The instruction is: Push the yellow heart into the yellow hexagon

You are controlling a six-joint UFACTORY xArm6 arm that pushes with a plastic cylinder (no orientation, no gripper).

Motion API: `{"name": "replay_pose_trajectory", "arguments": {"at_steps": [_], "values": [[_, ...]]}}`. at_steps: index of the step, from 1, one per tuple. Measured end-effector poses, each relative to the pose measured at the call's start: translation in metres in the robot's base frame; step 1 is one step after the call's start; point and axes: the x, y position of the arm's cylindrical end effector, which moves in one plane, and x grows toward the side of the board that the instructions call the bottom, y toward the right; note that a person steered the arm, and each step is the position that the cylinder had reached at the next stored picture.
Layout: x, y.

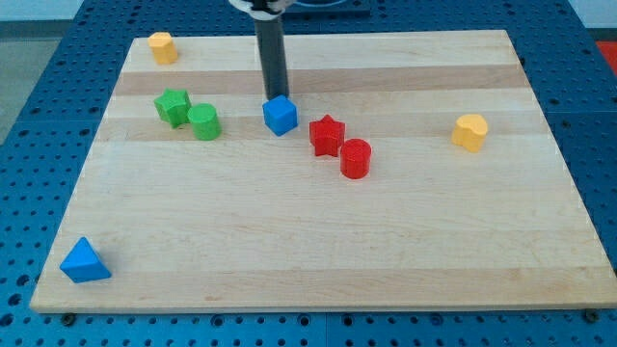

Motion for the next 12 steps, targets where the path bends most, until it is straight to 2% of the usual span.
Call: {"name": "replay_pose_trajectory", "arguments": {"at_steps": [1,2,3,4,5,6,7,9,10,11,12], "values": [[0.056,-0.006],[0.085,-0.025],[0.097,0.025],[0.124,0.026],[0.158,-0.026],[0.19,-0.039],[0.226,-0.021],[0.225,-0.146],[0.217,-0.053],[0.217,0.09],[0.177,0.163]]}}
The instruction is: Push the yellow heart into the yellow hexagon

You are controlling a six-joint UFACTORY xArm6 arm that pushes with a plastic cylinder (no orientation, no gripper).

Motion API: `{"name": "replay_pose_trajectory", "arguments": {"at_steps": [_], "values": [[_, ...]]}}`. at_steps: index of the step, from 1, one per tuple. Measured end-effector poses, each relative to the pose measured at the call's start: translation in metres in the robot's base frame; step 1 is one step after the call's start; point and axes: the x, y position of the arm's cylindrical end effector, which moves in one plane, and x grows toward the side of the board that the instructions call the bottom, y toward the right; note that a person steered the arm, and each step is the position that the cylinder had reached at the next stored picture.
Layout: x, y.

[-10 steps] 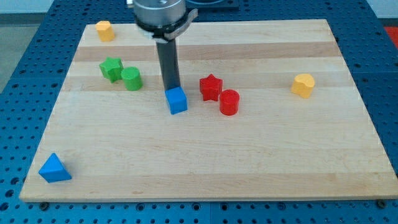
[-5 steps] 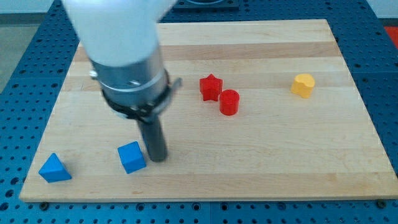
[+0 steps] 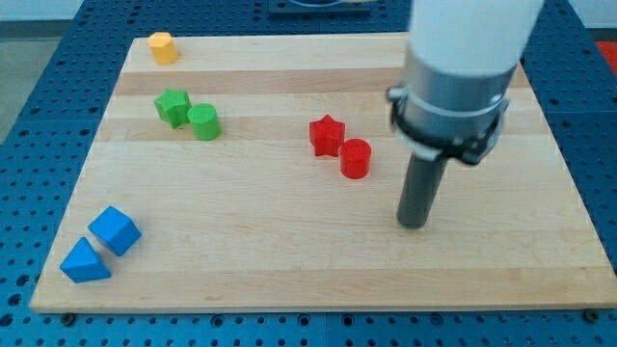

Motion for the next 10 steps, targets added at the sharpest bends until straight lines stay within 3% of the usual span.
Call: {"name": "replay_pose_trajectory", "arguments": {"at_steps": [1,2,3,4,5,6,7,8,9,10], "values": [[-0.049,0.075],[-0.104,0.073],[-0.143,0.026],[-0.108,0.1],[-0.144,0.138],[-0.195,0.058],[-0.204,0.059],[-0.19,0.16],[-0.144,0.142],[-0.149,0.042]]}}
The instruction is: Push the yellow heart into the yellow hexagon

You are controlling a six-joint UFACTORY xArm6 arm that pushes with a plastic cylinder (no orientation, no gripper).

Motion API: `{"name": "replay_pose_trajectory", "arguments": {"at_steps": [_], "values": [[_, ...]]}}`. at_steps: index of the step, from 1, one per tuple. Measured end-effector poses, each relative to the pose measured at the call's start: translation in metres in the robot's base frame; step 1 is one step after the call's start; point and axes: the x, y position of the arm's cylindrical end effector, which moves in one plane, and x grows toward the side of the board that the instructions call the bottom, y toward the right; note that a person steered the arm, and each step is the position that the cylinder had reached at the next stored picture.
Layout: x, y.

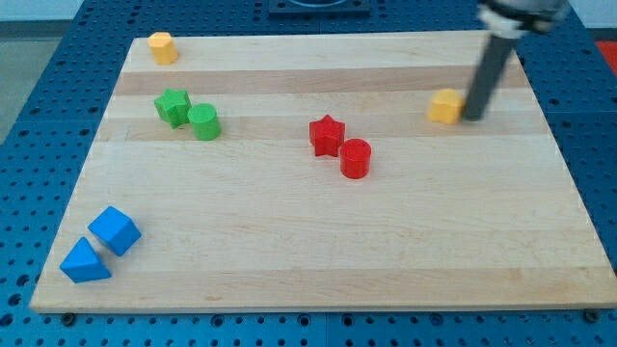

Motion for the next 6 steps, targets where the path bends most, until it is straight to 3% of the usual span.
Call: {"name": "replay_pose_trajectory", "arguments": {"at_steps": [1,2,3,4,5,6], "values": [[-0.055,-0.071],[-0.062,-0.103],[-0.065,-0.021],[-0.004,0.018],[-0.015,-0.081],[-0.017,-0.13]]}}
